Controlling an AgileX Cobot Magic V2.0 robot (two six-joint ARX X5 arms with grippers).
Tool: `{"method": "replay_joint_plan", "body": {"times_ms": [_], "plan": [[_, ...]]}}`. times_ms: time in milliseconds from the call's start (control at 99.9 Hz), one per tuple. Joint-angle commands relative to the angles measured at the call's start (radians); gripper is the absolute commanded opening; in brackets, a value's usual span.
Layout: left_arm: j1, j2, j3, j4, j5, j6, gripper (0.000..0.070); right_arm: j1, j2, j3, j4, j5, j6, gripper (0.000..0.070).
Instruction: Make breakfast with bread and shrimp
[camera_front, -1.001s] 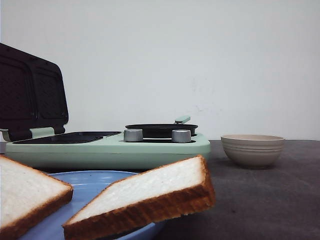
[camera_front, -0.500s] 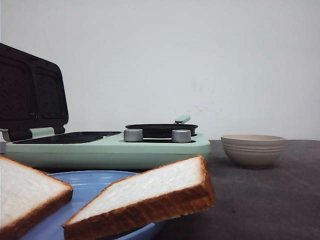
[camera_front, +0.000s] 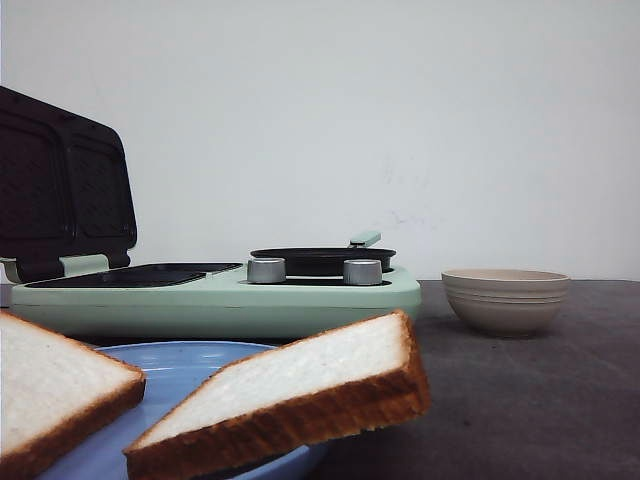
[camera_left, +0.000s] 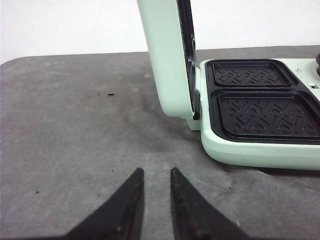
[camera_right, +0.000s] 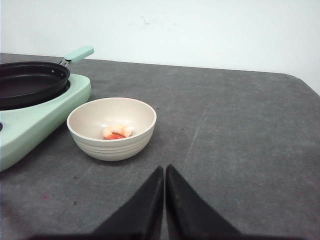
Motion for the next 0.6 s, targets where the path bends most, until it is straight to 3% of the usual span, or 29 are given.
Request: {"method": "replay_joint_plan", "body": {"times_ms": [0,180,350,460,590], "plan": [[0.001,-0.001,-0.018,-0.004,-0.006,-0.004,0.0011,0.002,-0.002,-0.003,0.014,0.001,-0.003,0.0],[0.001,-0.001,-0.018,-0.004,-0.006,-0.014,0.0028,0.002,-0.002,-0.003,0.014,0.001,0.0,0.0],[0.001,-0.001,-0.018,0.002,-0.006,-0.088,0.0026,0.002,-0.002,-0.003,0.013,0.004,0.01,0.0],[0.001,-0.001,-0.018,0.048,-0.006,-0.095,0.0015,0.002,-0.002,-0.003,0.014,0.013,0.056,0.0],[0.001,-0.001,-0.005,0.078,-0.013,-0.21,0.0012,0.002,-0.002,0.002,0.031,0.027,0.153,0.0]]}}
